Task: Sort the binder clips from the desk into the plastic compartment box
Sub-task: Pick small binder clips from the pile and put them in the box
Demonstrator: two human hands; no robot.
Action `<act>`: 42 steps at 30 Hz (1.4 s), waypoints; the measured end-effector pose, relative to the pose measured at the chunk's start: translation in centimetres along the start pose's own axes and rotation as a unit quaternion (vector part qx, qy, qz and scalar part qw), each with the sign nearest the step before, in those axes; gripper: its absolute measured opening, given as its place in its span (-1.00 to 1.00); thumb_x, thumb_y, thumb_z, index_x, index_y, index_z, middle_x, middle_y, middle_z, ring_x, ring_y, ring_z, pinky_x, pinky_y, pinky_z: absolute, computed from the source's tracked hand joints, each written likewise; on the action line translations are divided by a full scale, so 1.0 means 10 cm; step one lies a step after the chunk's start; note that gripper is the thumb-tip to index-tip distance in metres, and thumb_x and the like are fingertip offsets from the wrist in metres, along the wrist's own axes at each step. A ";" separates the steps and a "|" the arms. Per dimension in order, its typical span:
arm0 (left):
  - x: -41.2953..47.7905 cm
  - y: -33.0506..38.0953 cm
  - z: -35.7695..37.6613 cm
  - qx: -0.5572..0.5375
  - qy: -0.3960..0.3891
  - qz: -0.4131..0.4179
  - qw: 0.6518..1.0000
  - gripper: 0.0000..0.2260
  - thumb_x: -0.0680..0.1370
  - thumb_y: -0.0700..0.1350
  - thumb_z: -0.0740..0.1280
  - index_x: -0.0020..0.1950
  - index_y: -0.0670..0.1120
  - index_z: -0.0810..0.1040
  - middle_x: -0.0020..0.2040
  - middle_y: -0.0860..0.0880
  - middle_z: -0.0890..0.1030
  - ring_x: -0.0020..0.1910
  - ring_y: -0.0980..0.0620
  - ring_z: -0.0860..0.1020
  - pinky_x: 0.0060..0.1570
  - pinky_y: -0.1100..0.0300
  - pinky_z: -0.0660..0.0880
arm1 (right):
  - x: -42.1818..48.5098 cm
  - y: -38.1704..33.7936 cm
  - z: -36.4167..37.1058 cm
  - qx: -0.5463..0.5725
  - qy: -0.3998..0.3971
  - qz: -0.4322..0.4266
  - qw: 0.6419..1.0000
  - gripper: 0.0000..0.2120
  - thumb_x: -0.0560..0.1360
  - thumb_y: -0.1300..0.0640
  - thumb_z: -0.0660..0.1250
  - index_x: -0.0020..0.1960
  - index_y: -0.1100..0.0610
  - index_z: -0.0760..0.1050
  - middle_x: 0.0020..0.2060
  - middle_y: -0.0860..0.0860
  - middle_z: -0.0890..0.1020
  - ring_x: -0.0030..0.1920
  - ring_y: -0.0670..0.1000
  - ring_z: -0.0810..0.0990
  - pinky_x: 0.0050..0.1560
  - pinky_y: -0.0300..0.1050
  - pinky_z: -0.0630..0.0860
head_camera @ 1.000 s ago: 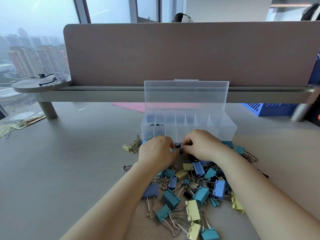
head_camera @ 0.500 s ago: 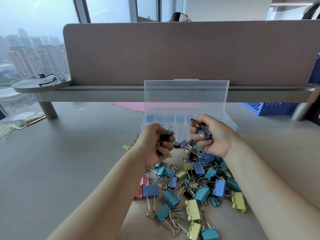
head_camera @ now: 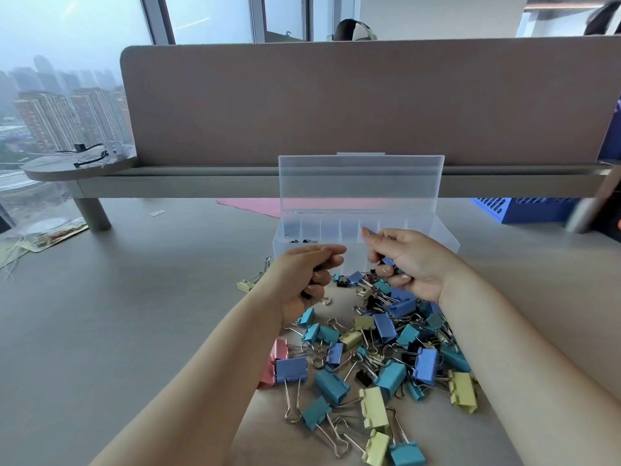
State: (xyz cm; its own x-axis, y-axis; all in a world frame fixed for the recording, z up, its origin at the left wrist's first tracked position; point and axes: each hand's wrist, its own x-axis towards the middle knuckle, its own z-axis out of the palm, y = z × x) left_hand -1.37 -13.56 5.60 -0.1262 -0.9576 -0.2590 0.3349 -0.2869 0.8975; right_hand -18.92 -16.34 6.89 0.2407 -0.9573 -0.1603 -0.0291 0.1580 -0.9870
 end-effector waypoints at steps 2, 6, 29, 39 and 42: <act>0.00 -0.01 0.01 0.040 0.019 0.018 0.999 -0.76 0.63 -0.26 0.13 0.07 -0.18 0.59 -0.33 -0.01 0.47 -0.52 0.16 0.23 -0.62 0.38 0.12 | -0.04 -0.01 0.03 -0.182 0.014 -0.029 0.983 -0.72 0.49 -0.05 0.36 -0.22 0.14 0.44 -0.36 0.00 0.43 -0.50 -0.12 0.32 -0.58 -0.33 0.18; 0.05 -0.08 0.05 0.359 0.097 0.106 0.922 -0.70 0.59 -0.26 0.06 0.05 -0.11 0.59 -0.37 0.00 0.41 -0.57 0.14 0.26 -0.56 0.29 0.18 | -0.04 0.00 0.05 -0.464 0.048 -0.084 0.881 -0.75 0.44 -0.05 0.45 -0.30 0.09 0.56 -0.38 -0.05 0.54 -0.33 -0.04 0.47 -0.31 -0.19 0.36; 0.09 -0.25 0.02 0.711 0.109 0.225 0.658 -0.82 0.54 0.09 0.30 0.10 0.13 0.59 0.08 0.08 0.55 0.06 0.06 0.52 -0.22 0.23 0.33 | -0.01 0.10 0.14 -0.562 0.049 -0.074 0.823 -0.74 0.36 -0.05 0.51 -0.13 0.15 0.65 -0.17 0.09 0.67 -0.13 0.10 0.62 -0.13 -0.05 0.55; 0.09 -0.22 0.02 0.762 0.062 0.212 0.609 -0.78 0.58 0.05 0.23 0.15 0.02 0.54 0.16 0.00 0.53 0.10 -0.04 0.54 -0.19 0.20 0.32 | 0.10 0.24 0.19 -0.604 0.026 -0.074 0.793 -0.79 0.43 0.03 0.45 -0.09 0.18 0.64 -0.13 0.14 0.68 -0.11 0.15 0.65 -0.10 0.00 0.58; 0.07 -0.22 0.01 0.779 0.051 0.208 0.589 -0.77 0.59 0.04 0.22 0.17 -0.02 0.52 0.18 -0.03 0.52 0.10 -0.07 0.54 -0.18 0.17 0.35 | 0.10 0.26 0.19 -0.613 0.027 -0.088 0.785 -0.82 0.49 0.11 0.35 -0.06 0.23 0.60 -0.19 0.15 0.64 -0.24 0.10 0.56 -0.24 -0.08 0.47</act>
State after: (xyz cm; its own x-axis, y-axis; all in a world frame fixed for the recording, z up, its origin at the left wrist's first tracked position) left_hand -2.26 -13.63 3.48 -0.2521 -0.9558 0.1511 -0.9569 0.2695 0.1083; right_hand -16.93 -16.41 4.19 0.3052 -0.9522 0.0110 -0.9193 -0.2976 -0.2574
